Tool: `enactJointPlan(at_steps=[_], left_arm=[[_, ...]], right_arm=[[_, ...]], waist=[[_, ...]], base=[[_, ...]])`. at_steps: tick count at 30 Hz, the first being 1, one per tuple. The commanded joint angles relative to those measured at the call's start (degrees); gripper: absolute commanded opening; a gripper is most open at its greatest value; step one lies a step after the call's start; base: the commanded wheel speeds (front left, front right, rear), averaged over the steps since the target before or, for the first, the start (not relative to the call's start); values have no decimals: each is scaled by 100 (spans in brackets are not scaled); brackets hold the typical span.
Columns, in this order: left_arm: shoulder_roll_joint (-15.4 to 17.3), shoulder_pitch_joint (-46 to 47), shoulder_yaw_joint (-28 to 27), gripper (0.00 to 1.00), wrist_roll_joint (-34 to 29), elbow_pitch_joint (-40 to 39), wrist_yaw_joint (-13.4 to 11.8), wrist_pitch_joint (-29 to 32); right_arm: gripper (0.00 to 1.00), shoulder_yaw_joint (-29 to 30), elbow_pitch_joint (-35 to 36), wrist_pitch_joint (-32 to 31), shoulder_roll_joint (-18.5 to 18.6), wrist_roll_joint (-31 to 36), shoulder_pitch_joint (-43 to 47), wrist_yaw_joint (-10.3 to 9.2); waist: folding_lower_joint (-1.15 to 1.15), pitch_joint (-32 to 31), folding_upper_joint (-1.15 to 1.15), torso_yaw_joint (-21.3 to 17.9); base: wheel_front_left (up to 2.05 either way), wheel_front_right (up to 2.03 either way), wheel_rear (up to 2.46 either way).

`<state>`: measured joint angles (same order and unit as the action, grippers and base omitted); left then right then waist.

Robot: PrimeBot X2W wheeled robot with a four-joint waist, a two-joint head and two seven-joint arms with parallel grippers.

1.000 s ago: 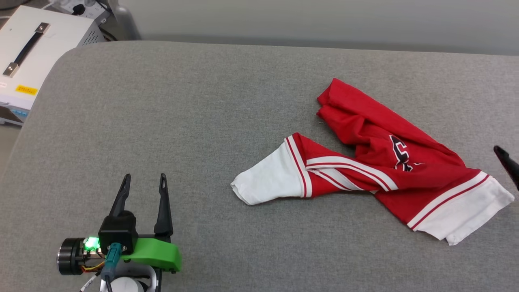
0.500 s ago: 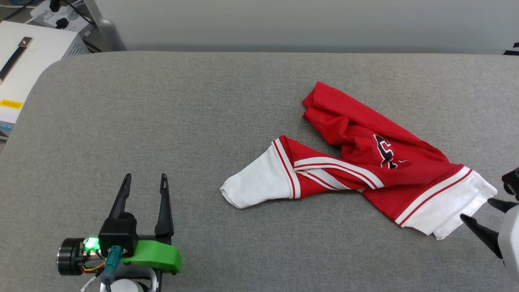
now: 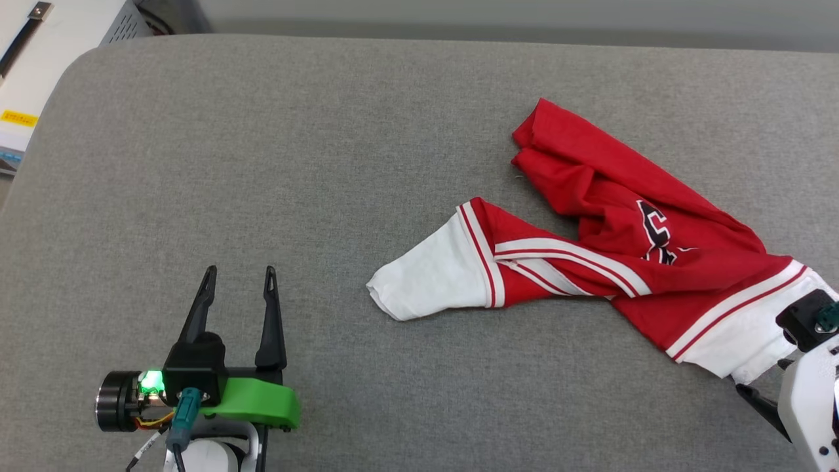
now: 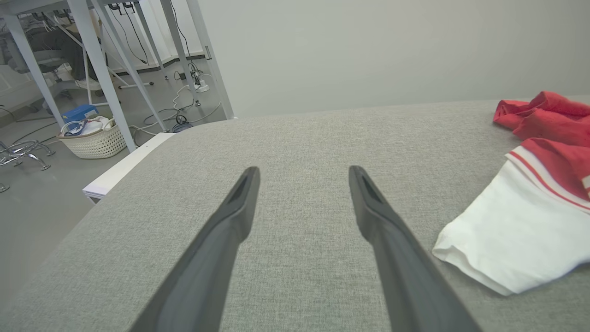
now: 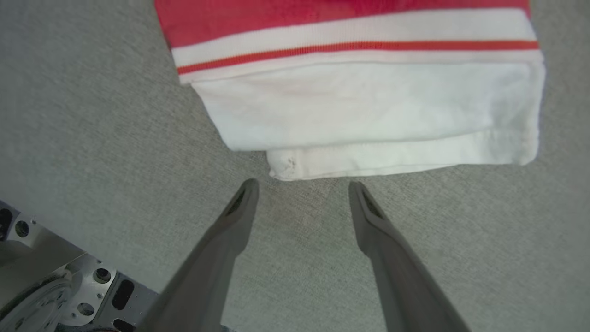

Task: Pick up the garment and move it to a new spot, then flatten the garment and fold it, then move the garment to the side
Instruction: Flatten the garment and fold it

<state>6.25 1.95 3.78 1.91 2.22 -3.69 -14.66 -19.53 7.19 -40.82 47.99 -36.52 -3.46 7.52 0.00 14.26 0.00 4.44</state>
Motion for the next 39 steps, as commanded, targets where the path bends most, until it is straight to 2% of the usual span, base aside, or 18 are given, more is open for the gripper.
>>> enactJointPlan(at_steps=[1, 7, 8, 9, 10, 14, 17, 24, 27, 31, 32, 33, 35, 39], left_arm=[[-21, 154, -5, 100, -41, -24, 36, -34], [-41, 270, 4, 100, -50, -4, 53, -34], [-44, 275, -1, 100, -51, 4, 49, -34], [-46, 274, -8, 100, -52, 10, 44, -34], [-45, 257, -24, 100, -52, 16, 33, -34], [-47, 151, -68, 100, -49, 62, 6, -34], [-49, 73, -80, 100, -47, 62, 8, -34], [-61, -42, -78, 100, -45, 73, 28, -34], [-65, -56, -65, 100, -50, 78, 45, -34], [-66, -67, -45, 100, -54, 102, 76, -34], [-64, -72, -42, 100, -55, 111, 85, -34], [-59, -83, -44, 100, -54, 126, 92, -34], [-48, -120, -64, 100, -49, 144, 93, -34], [-36, -232, -104, 100, -35, 167, 94, -34]], right_arm=[[100, -119, -142, 124, -29, 54, -191, -3], [100, -775, -1008, 366, -75, 64, -496, -3], [91, -906, -1123, 375, -62, 26, -514, -3], [7, -987, -1194, 408, -62, -13, -539, -3], [0, -1058, -1259, 490, -72, -72, -579, -3], [0, -963, -1426, 893, -52, -206, -672, -3], [0, -574, -1450, 1079, -11, -354, -547, -3], [0, 410, -1685, 1249, 376, -551, 248, -3], [0, 771, -1979, 1261, 370, -651, 538, -3], [0, 912, -2322, 1308, 225, -609, 728, -3], [16, 923, -2357, 1351, 169, -595, 731, -3], [39, 941, -2375, 1414, 80, -591, 715, -3], [100, 1006, -2367, 1553, -69, -591, 666, -3], [100, 1245, -2212, 1991, -176, -344, 619, -3]], waist=[[0, 206, 0, 136], [0, 368, 0, 209], [0, 369, 0, 206], [0, 361, 0, 197], [0, 335, 0, 171], [0, 148, 0, 39], [0, -30, 0, -69], [0, -248, 0, -223], [0, -277, 0, -227], [0, -305, 0, -205], [0, -316, 0, -198], [0, -344, 0, -198], [0, -409, 0, -206], [0, -579, 0, -237]], base=[[0, 0, 0], [0, 0, 0], [0, 0, 0], [0, 0, 0], [0, 0, 0], [0, 0, 0], [0, 0, 0], [0, 0, 0], [0, 0, 0], [0, 0, 0], [0, 0, 0], [0, 0, 0], [0, 0, 0], [0, 0, 0]])
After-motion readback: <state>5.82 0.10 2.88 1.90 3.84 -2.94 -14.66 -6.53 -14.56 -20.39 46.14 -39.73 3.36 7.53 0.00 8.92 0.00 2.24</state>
